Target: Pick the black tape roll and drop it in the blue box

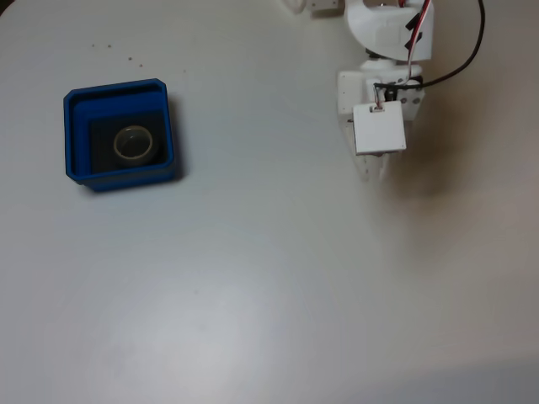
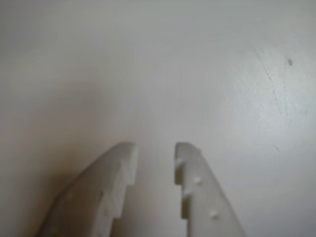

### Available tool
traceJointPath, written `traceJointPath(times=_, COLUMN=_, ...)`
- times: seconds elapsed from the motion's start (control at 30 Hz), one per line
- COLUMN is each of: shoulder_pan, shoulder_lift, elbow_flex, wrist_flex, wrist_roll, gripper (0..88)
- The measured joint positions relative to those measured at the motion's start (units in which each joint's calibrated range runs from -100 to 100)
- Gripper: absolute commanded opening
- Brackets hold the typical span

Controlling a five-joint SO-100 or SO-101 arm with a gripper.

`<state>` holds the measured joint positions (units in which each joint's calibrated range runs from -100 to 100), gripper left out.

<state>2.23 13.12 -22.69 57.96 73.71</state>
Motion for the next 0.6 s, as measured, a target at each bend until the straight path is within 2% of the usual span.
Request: traceJointPath(times=0.6, shoulder_pan=0.00, shoulder_lift=-19.56, elbow_flex=27.00, wrist_flex=0.00, wrist_roll=0.00, gripper=1.5)
